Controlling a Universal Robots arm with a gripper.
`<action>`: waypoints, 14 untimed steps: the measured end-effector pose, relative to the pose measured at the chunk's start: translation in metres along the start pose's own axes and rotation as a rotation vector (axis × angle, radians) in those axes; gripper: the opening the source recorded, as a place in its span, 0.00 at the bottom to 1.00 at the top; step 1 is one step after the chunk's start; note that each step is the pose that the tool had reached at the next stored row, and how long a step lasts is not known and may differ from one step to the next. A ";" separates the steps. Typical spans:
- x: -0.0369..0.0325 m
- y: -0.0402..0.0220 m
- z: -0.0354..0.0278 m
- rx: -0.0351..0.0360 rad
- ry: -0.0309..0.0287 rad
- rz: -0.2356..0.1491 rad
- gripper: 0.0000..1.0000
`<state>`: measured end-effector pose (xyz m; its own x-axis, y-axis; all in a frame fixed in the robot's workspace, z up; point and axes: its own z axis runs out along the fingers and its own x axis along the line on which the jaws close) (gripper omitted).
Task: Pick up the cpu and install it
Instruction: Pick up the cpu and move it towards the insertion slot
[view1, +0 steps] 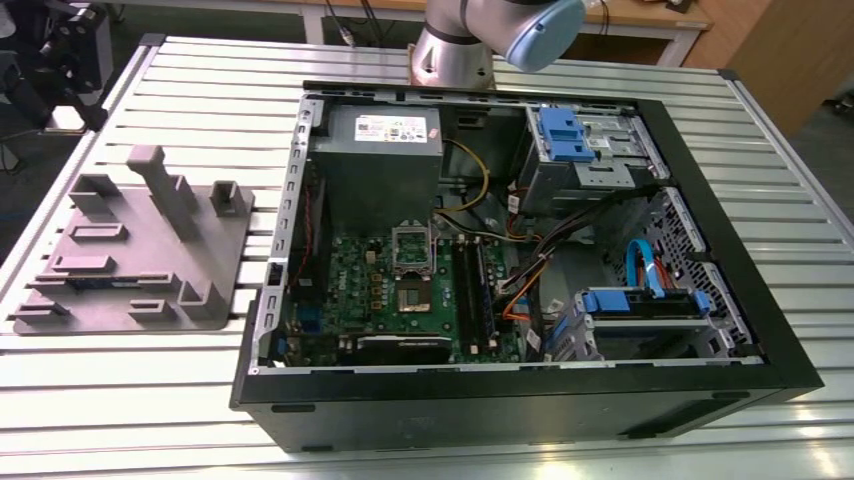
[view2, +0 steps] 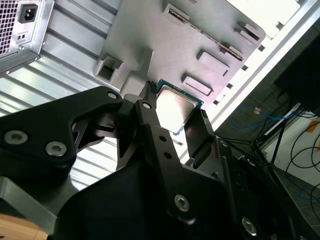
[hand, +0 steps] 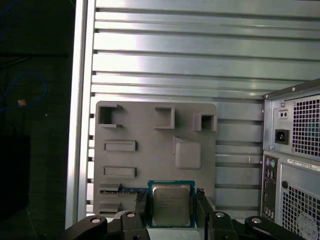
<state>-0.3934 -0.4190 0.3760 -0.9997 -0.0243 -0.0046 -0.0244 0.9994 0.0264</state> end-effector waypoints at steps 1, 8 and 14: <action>-0.0002 0.0000 0.0000 0.0000 0.0000 0.000 0.47; -0.0019 0.0000 0.0000 0.0000 0.0001 0.000 0.47; -0.0034 -0.0001 -0.0001 0.0001 0.0001 0.000 0.47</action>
<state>-0.3900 -0.4190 0.3761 -0.9997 -0.0244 -0.0045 -0.0245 0.9994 0.0263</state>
